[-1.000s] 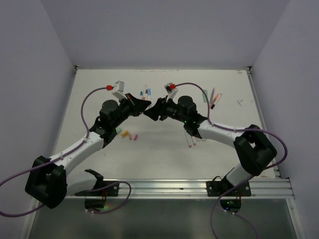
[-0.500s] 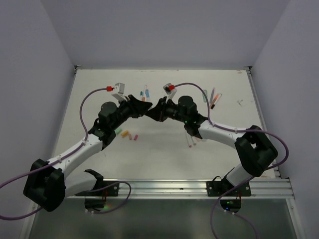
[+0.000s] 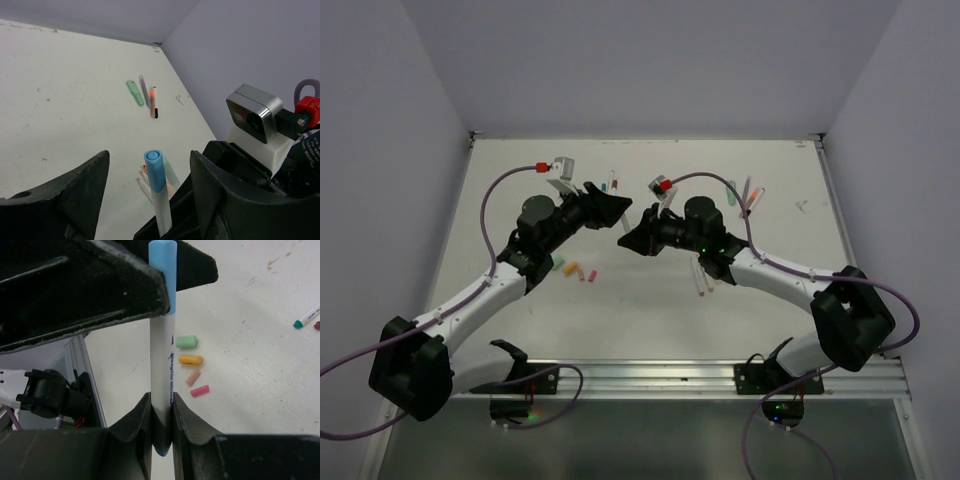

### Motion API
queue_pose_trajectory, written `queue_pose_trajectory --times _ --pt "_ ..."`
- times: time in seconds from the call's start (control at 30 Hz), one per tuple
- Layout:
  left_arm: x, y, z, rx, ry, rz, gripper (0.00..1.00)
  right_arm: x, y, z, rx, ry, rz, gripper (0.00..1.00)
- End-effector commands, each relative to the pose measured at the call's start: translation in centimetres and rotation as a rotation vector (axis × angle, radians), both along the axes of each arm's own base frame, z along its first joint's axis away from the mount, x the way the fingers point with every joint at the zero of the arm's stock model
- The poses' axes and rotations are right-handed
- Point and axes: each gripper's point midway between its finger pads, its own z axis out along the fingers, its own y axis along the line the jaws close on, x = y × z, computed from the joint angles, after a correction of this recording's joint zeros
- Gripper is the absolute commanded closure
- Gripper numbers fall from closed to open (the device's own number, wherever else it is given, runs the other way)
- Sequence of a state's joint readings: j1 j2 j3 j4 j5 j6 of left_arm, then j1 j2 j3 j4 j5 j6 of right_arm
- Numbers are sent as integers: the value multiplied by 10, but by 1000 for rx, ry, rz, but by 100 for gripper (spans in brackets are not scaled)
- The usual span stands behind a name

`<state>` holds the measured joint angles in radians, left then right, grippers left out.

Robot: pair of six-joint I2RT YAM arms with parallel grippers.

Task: Open the pen caps

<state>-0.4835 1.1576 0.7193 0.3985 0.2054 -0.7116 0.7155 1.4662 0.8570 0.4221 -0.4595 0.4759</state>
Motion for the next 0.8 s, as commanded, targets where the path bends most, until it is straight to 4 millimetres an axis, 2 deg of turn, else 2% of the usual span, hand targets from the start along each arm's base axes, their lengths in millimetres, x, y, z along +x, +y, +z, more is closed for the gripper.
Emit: queue_pose_trajectory --times 0.0,0.17,0.27,0.3,0.37,0.4,0.43,0.57,0.63,0.67,0.73,0.77 --pt "5 -5 23 -5 -67 -29 33 -14 -1 6 -3 -35 55 100" --pt "6 -7 23 -10 -66 -35 48 -16 0 7 -7 -41 69 100" --pt "6 -6 23 -11 -65 -32 62 -17 1 7 -14 -41 75 100" --pt "6 -6 22 -9 -65 -32 73 -17 1 6 -16 -41 79 100" --pt "6 -6 22 -9 -69 -31 84 -18 1 4 -21 -36 82 100" --pt "7 -4 22 -9 -72 -17 95 -19 1 2 -23 -32 87 100" --pt "8 -2 23 -12 -78 -8 100 -20 0 1 -26 -28 88 100" --pt "9 10 33 -35 -121 62 100 -26 -6 -13 -56 -17 95 100" --pt "11 18 40 -55 -150 110 100 -33 -10 -26 -79 4 109 100" --pt "9 23 53 -80 -190 130 100 -36 -12 -28 -85 -1 118 100" --pt "10 34 60 -103 -220 192 100 -46 -17 -41 -107 19 141 100" --pt "7 40 73 -125 -260 211 100 -48 -20 -43 -116 6 148 100"
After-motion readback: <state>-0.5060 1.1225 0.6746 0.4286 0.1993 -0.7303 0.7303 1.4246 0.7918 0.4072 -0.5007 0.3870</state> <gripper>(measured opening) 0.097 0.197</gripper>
